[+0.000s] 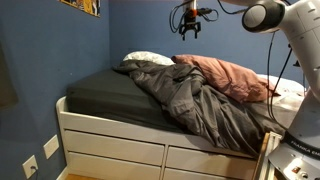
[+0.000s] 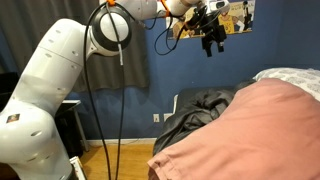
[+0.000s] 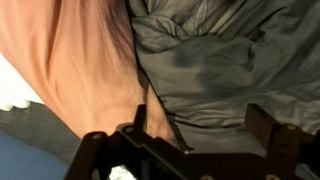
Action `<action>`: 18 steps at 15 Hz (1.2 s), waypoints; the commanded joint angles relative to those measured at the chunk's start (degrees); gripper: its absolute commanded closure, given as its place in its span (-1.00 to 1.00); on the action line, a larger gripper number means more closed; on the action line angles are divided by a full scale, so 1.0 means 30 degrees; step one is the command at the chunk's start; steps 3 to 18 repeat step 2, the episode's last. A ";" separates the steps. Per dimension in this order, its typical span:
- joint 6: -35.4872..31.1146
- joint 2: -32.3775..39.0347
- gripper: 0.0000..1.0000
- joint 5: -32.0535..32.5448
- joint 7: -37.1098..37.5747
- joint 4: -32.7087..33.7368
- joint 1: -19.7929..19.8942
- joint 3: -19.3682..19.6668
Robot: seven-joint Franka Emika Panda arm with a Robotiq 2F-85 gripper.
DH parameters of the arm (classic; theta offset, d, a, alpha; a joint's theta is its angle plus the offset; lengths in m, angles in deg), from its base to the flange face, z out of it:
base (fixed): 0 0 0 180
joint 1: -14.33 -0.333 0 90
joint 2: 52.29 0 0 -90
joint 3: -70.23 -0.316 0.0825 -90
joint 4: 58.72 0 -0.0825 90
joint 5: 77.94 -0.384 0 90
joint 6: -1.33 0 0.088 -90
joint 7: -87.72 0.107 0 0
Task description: Move the brown pillow to the right
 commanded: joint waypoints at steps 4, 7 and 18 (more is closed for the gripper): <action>0.0000 -0.0004 -1.00 0.0001 0.0001 0.0043 0.0058 0.0078; 0.0000 -0.0004 -1.00 0.0001 0.0001 0.0043 0.0058 0.0078; 0.0000 -0.0004 -1.00 0.0001 0.0001 0.0043 0.0058 0.0078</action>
